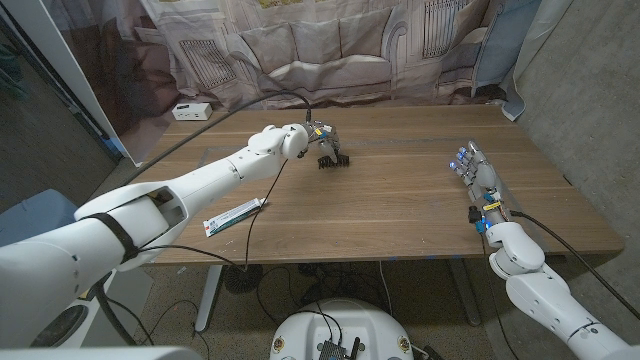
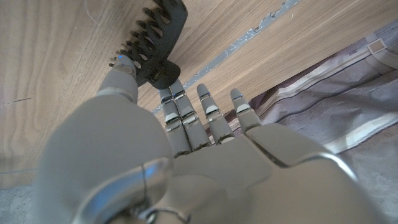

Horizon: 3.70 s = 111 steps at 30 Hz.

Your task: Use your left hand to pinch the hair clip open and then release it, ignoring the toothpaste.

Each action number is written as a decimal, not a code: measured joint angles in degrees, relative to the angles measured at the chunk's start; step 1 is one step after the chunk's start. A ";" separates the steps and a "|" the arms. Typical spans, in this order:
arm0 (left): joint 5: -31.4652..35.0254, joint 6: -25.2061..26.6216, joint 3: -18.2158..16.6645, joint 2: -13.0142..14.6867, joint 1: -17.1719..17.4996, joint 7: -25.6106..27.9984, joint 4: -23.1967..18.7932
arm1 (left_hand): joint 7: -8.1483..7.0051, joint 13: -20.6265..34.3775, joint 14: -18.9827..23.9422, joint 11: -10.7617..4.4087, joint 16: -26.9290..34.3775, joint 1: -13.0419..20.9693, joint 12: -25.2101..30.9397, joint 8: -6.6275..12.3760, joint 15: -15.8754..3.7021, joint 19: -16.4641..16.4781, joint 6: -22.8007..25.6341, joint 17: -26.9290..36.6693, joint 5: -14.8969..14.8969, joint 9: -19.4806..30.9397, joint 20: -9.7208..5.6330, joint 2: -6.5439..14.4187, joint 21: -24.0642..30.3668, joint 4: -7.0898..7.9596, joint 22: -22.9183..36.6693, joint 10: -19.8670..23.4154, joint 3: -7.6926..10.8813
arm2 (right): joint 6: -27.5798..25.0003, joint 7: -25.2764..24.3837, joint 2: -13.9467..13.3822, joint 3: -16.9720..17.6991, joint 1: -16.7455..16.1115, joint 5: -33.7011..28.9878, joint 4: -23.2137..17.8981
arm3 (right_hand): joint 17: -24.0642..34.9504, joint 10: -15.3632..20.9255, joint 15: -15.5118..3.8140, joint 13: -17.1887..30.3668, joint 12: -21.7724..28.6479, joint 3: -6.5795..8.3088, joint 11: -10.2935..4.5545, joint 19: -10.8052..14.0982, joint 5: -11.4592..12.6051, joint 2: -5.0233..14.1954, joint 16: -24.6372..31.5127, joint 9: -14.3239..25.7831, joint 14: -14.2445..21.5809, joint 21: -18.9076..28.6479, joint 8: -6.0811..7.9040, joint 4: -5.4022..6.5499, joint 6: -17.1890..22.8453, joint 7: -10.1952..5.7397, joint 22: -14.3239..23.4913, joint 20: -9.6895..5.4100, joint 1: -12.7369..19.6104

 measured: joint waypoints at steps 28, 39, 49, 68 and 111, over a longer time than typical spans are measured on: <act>-0.14 -0.27 0.93 -0.58 -0.51 -0.38 1.18 | 0.31 -0.27 -1.78 1.03 0.00 -1.73 -0.28 -0.70 0.25 -1.06 -4.61 -0.01 0.00 0.01 -0.16 0.53 0.00 0.00 0.00 -4.86 0.00 | 0.33 -0.19 0.00 0.01 -0.36 0.08 -0.12 | 0.00 0.00 0.00 0.00 0.00 -0.23 0.00 0.00 0.00 0.31 0.00 0.00 0.00 0.00 0.00 -0.24 0.00 0.00 0.00 0.00 0.31; -0.28 -0.26 0.94 -0.37 -0.50 -0.74 0.84 | 1.06 -0.46 -4.27 2.21 0.00 -3.53 -0.69 -0.70 0.16 -2.06 -8.02 0.25 0.00 0.02 0.01 0.69 0.00 0.61 0.00 -9.11 -0.10 | 0.23 -0.31 -0.12 0.09 -0.40 -0.07 -0.46 | 0.00 0.00 0.00 0.00 0.00 -0.24 0.00 0.00 0.00 0.31 0.00 0.00 0.00 0.00 0.00 -0.25 0.00 0.00 0.00 0.00 0.31; -1.10 -0.31 0.68 -0.34 -0.49 -1.14 0.86 | 2.16 -1.08 -6.48 3.89 0.00 -7.76 -0.68 -0.70 0.29 -3.77 -11.18 0.27 0.00 0.02 0.06 1.35 0.00 2.44 0.00 -12.44 -1.09 | 0.15 -0.47 -0.15 0.11 -0.38 -0.35 -0.62 | 0.00 0.00 0.00 0.00 0.00 -0.24 0.00 0.00 0.00 0.31 0.00 0.00 0.00 0.00 0.00 -0.25 0.00 0.00 0.00 0.00 0.31; -3.25 -1.53 -0.84 0.33 0.39 0.19 0.52 | 4.54 -2.67 -11.45 6.68 0.00 -15.36 -0.94 -1.16 2.43 -8.54 -19.68 0.54 -0.28 -0.26 0.14 2.11 -0.29 5.35 0.31 -21.15 -2.80 | -0.35 -0.90 -0.17 -0.01 -0.30 -0.67 -0.93 | 0.00 0.00 0.00 0.00 0.00 -0.24 0.00 0.00 -0.24 0.31 0.00 0.00 0.00 0.00 0.00 -0.25 0.00 0.00 0.00 0.00 0.31; -20.12 -4.59 -18.72 9.98 21.28 18.99 -20.01 | 9.25 -5.05 -17.32 11.73 0.00 -19.91 -0.45 -0.87 3.88 -10.67 -29.86 0.36 -0.27 -0.79 -0.18 2.40 -0.01 6.51 0.30 -28.42 -3.97 | 0.32 -0.24 -0.43 -3.18 5.11 -5.32 0.41 | -0.08 1.45 -1.75 0.00 0.00 -0.48 0.01 3.03 -0.24 -0.22 0.33 0.29 1.76 0.40 0.90 -0.49 3.55 0.10 -0.09 -2.52 0.84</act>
